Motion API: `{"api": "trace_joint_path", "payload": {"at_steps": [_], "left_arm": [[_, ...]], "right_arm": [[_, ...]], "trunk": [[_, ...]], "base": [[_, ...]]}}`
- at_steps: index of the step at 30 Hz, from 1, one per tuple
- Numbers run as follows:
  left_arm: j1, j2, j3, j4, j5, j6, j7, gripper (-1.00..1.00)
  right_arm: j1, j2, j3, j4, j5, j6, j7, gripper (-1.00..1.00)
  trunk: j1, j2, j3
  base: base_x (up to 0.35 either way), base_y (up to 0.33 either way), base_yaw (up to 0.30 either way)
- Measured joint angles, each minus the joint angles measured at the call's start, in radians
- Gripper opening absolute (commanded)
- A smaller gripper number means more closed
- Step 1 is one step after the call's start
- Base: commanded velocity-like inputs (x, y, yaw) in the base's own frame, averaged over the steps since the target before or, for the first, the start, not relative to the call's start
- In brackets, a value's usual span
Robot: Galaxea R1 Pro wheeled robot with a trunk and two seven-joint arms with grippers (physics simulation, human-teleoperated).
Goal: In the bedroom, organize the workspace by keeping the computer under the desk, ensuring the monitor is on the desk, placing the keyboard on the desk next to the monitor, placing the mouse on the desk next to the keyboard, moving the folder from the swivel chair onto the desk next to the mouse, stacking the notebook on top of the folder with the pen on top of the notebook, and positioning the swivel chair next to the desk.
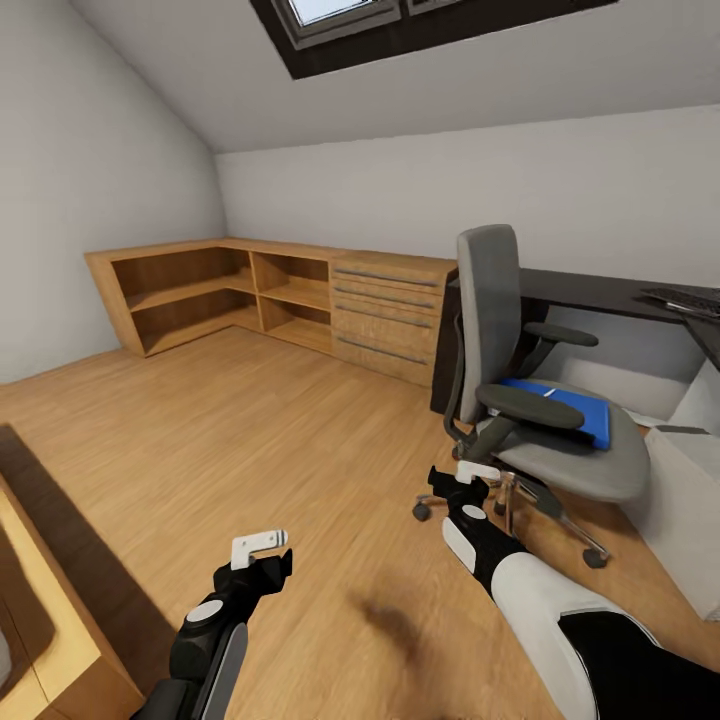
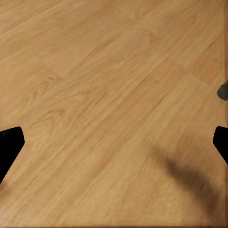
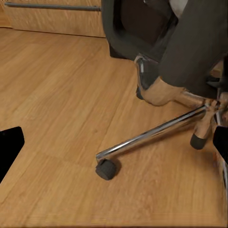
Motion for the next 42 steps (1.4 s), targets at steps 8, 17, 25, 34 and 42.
{"api": "trace_joint_path", "payload": {"at_steps": [8,17,25,34,42], "left_arm": [[0.0,0.0,0.0,0.0,0.0,-0.001,0.0,1.0],[0.0,0.0,0.0,0.0,0.0,-0.001,0.001,1.0],[0.0,0.0,0.0,0.0,0.001,-0.001,0.002,1.0],[0.0,0.0,0.0,0.0,0.001,-0.001,0.0,1.0],[0.0,0.0,0.0,0.0,0.001,-0.001,0.0,1.0]], "right_arm": [[0.0,0.0,0.0,-0.002,0.0,-0.017,-0.003,1.0],[0.015,0.003,0.001,-0.088,0.0,-0.065,-0.007,1.0],[0.301,0.005,0.003,-0.558,0.094,0.012,-0.008,1.0],[0.365,0.005,0.004,-0.653,0.108,0.022,-0.007,1.0],[0.366,0.004,0.003,-0.654,0.107,0.024,-0.005,1.0]], "trunk": [[0.0,0.0,0.006],[0.0,0.0,0.014],[0.0,0.0,0.016],[0.0,0.0,0.016],[0.0,0.0,0.016]], "base": [[-0.013,0.0,-0.202],[-0.001,0.0,-0.208],[0.0,0.0,-0.04],[0.0,0.0,-0.002],[0.0,0.0,0.0]]}}
